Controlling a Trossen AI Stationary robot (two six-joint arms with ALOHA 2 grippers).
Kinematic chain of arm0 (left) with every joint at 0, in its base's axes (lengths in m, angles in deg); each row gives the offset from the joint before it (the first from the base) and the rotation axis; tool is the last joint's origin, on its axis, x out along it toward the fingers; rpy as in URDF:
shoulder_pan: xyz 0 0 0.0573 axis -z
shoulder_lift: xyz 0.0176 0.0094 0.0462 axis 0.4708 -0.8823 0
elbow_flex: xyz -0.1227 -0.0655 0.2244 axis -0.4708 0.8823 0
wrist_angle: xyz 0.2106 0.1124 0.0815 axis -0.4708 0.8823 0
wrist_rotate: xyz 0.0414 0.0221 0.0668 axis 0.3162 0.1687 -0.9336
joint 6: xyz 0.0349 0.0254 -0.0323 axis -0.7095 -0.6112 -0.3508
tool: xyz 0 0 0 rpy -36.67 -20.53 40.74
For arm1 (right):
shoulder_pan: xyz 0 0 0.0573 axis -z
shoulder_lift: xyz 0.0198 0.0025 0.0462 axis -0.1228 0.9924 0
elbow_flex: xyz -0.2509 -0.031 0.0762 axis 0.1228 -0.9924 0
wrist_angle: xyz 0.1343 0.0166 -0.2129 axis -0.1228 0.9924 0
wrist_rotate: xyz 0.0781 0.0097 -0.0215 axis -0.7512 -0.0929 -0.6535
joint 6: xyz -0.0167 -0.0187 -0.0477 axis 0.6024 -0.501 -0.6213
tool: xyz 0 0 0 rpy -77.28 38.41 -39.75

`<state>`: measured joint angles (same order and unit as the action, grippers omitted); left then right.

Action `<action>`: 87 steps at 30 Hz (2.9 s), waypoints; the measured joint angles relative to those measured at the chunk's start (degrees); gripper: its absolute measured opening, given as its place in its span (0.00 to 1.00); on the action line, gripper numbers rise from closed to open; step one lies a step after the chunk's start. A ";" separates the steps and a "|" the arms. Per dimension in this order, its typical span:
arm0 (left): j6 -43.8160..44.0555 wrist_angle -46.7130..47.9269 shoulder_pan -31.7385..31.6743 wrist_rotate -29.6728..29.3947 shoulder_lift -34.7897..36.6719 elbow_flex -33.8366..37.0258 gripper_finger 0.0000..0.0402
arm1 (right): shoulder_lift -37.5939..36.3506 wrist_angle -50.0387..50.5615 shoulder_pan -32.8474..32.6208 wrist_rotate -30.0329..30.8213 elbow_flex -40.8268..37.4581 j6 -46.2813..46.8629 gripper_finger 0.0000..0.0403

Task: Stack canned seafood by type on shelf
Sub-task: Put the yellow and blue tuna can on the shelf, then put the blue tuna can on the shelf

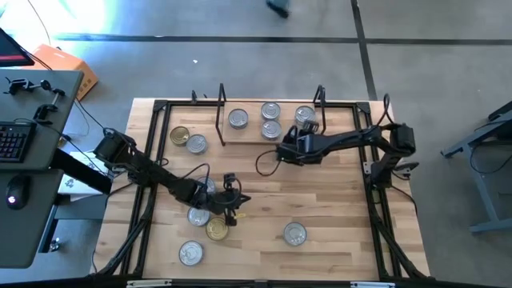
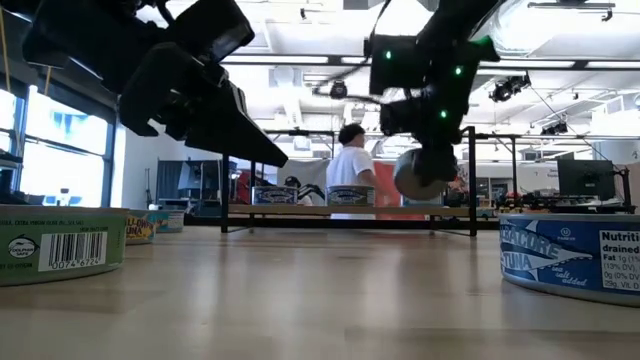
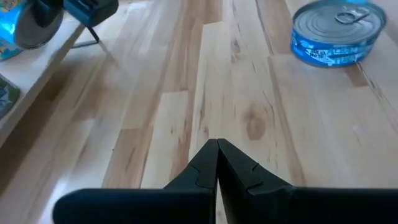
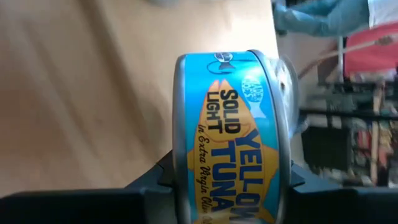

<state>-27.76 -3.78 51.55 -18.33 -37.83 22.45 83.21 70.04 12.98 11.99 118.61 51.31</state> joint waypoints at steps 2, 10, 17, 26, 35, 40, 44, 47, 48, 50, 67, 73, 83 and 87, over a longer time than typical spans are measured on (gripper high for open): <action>-0.03 -0.60 -0.02 -0.02 0.00 0.00 0.00 | 0.16 1.14 0.97 0.26 -0.02 0.56 0.28; -0.59 -1.14 -0.02 0.00 0.00 0.00 0.00 | 0.96 1.60 2.95 -1.50 -0.02 -1.09 0.39; -1.07 -0.97 -0.02 0.00 0.00 0.00 0.00 | 0.96 -0.07 5.05 -1.59 -0.04 0.21 0.60; -0.59 -0.77 0.35 0.00 0.00 0.00 0.00 | 0.88 1.59 5.80 -4.64 -0.07 1.50 0.61; 0.00 -0.75 0.35 0.00 0.00 0.00 0.00 | 0.86 -0.42 6.85 -5.85 -0.07 3.60 0.61; -0.02 -0.77 0.35 0.00 -0.02 0.00 0.00 | 0.86 -0.43 6.33 -8.06 -0.07 3.87 0.61; -0.02 -0.77 0.35 -0.02 -0.02 0.00 0.00 | 0.86 -0.49 6.04 -7.22 -0.07 3.86 0.61; -0.02 -0.77 0.38 -0.02 -0.02 0.00 0.00 | 0.86 -1.55 6.10 -6.05 -0.07 4.01 0.61; -0.02 -0.77 0.43 -0.01 -0.02 0.00 0.00 | 0.85 -1.86 6.10 -5.95 -0.07 4.14 0.61; -0.02 -0.77 0.44 -0.01 -0.02 0.00 0.00 | 0.83 -1.84 6.12 -5.99 -0.07 5.73 0.61; 0.00 -1.21 0.44 -0.02 -0.04 0.00 0.00 | -3.63 -2.33 3.92 -2.15 -0.07 12.13 0.61; 1.17 -1.22 0.48 -0.02 -0.04 0.00 0.00 | -4.85 -4.29 -2.38 -2.17 -0.07 14.57 0.61; 1.38 -1.15 2.11 -0.02 -0.04 0.00 0.00 | -4.87 -8.46 -25.44 -1.68 -0.07 25.20 0.61; 1.40 -1.16 2.14 -0.02 -0.04 0.00 0.00 | -4.82 -12.35 -36.12 -1.57 -0.07 31.32 0.61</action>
<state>-26.36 -4.94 53.69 -18.35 -37.88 22.45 78.39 57.68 -23.14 10.43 118.54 82.63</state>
